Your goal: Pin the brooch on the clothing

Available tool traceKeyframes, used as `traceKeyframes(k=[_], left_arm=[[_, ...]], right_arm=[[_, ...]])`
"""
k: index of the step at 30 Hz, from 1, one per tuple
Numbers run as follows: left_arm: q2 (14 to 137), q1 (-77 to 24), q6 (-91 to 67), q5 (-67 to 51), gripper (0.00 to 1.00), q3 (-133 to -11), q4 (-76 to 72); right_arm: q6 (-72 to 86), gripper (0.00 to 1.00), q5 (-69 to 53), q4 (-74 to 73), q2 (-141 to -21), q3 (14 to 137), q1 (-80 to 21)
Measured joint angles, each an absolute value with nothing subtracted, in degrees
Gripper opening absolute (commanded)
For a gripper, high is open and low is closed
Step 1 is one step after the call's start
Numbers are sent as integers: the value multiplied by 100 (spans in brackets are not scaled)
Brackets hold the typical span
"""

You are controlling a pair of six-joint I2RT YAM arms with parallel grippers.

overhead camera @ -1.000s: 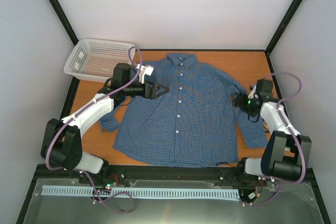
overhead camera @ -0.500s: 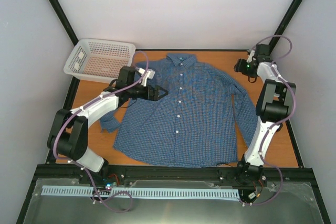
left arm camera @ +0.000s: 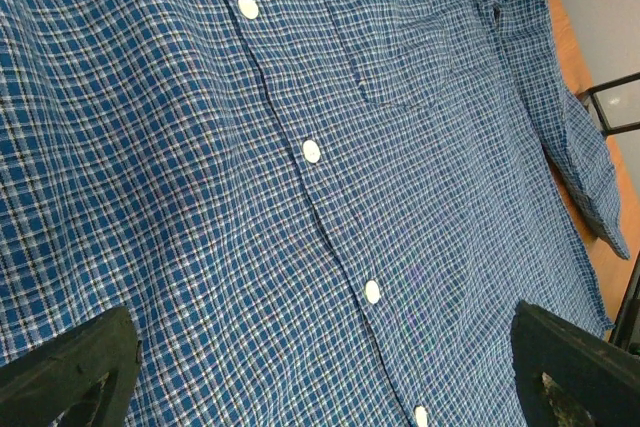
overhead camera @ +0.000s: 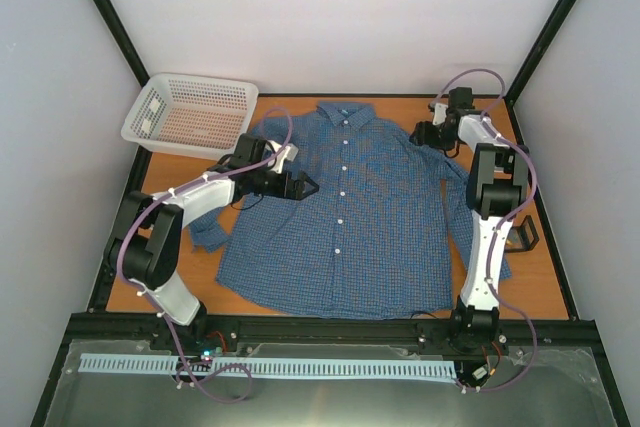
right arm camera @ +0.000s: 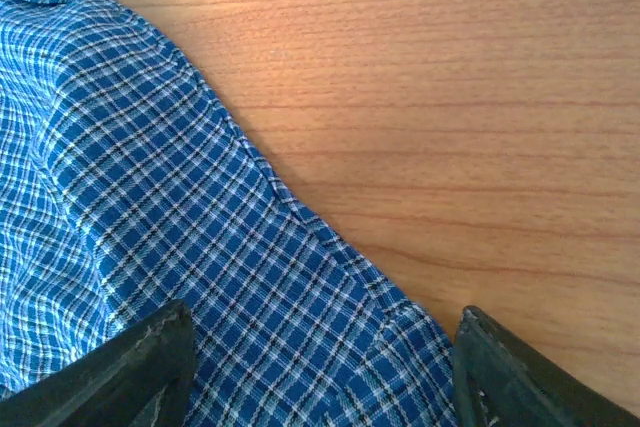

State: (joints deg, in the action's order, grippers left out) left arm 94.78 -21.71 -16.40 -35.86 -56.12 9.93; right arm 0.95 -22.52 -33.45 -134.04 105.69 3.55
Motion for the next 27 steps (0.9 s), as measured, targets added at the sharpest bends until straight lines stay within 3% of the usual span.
traceKeyframes(k=[3,13,20,27], left_arm=[[9507,-2171,-1632,-3597,100,-5612,1013],[9539,-2171,-1636,-3551,100,-5612,1044],[9736,-2171,-1667,-3347,100,-5612,1184],[10020,-2091,-1800,-3068,100,-5535,1404]], right_arm=[[-8,64,-2180,-3417,-13421,10597,325],[-158,11,-1184,-3730,-13506,10807,106],[-89,4,-311,-4095,-13963,11751,104],[-73,5,134,-4069,-13987,12020,137]])
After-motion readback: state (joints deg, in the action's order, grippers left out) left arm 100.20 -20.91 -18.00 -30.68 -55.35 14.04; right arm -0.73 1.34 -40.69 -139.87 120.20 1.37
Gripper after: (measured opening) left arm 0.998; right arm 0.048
